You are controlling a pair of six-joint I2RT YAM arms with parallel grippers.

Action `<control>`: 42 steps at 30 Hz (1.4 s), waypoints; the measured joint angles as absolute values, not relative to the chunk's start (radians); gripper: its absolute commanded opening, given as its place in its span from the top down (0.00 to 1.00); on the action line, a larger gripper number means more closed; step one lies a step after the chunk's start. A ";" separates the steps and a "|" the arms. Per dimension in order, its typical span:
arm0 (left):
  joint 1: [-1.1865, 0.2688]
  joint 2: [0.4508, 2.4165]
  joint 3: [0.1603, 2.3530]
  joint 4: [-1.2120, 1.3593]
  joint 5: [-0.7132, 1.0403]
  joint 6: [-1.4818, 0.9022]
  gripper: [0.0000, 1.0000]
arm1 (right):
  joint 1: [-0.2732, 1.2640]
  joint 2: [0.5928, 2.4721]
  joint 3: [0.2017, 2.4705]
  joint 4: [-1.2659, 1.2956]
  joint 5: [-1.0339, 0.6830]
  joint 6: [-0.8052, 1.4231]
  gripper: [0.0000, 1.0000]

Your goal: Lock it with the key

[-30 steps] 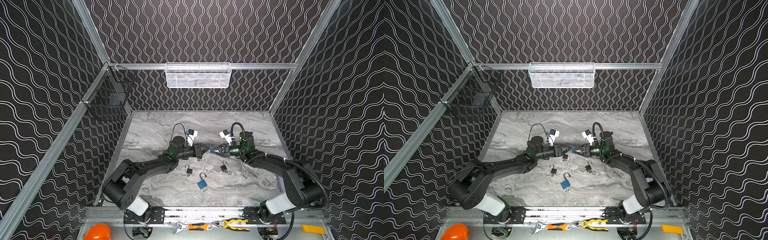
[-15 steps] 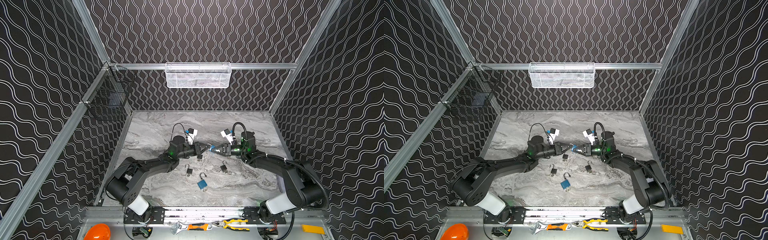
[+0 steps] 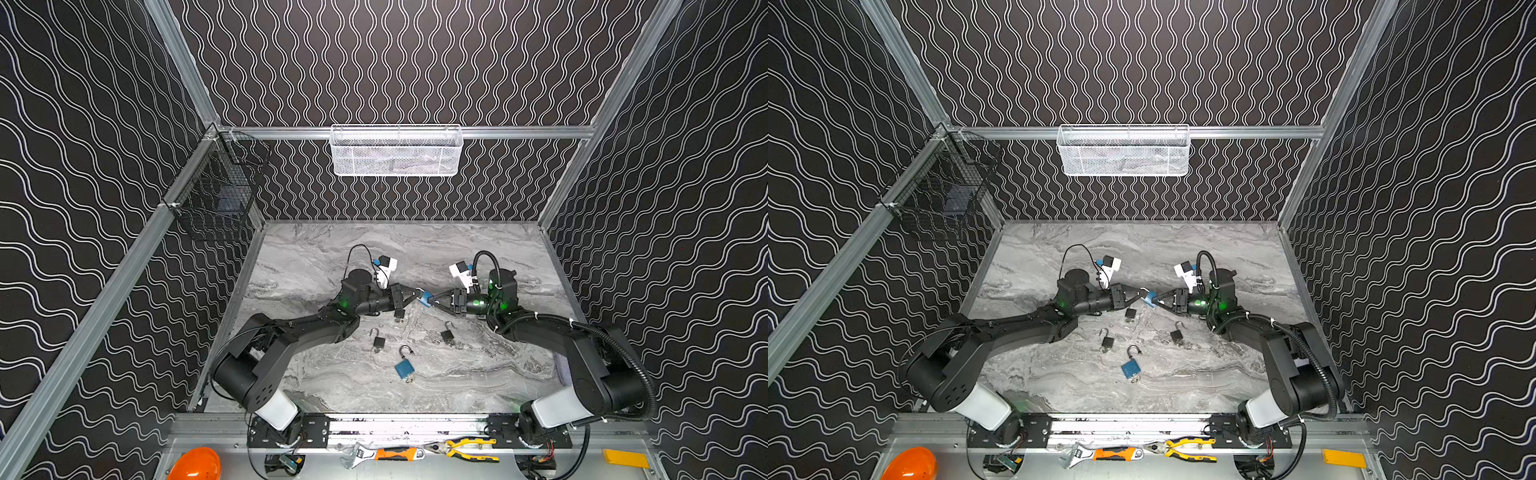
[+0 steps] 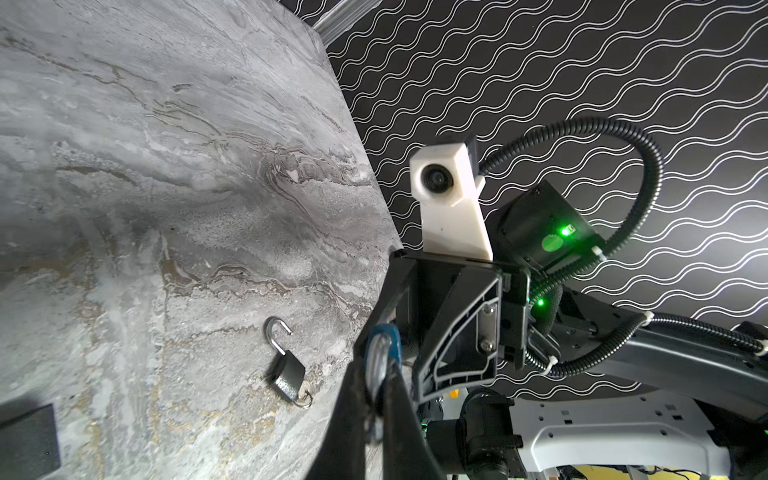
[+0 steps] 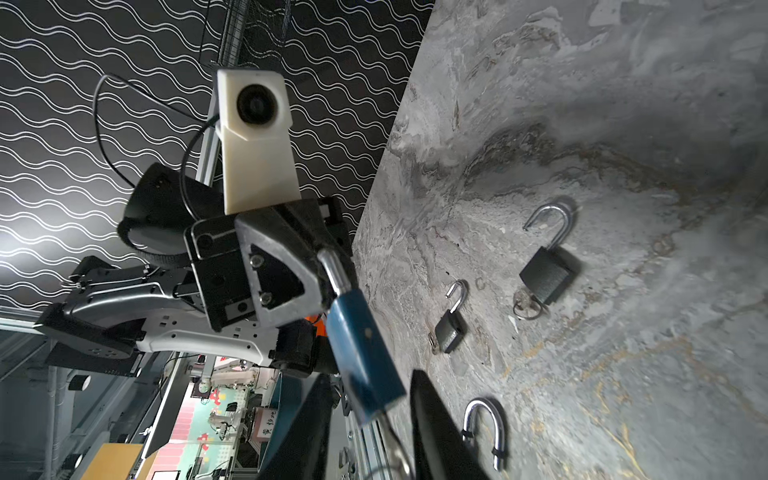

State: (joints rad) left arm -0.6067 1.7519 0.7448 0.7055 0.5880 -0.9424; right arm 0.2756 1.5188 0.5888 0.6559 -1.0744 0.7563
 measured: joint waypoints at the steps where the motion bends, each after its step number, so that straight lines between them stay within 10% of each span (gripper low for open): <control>1: -0.607 1.756 0.749 0.707 0.589 -0.943 1.00 | 0.273 1.518 0.580 0.671 -1.074 0.772 0.67; 23: -0.593 1.793 0.746 0.765 0.610 -1.016 1.00 | 0.236 1.530 0.511 0.877 -1.105 0.871 1.00; 42: -0.582 1.871 0.714 0.979 0.616 -1.160 1.00 | 0.215 1.513 0.490 0.895 -1.066 0.868 1.00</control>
State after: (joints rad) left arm -0.5823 1.8713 0.7136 0.9791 0.6159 -1.1599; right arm 0.2146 1.5127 0.4896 0.8951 -1.0657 0.8677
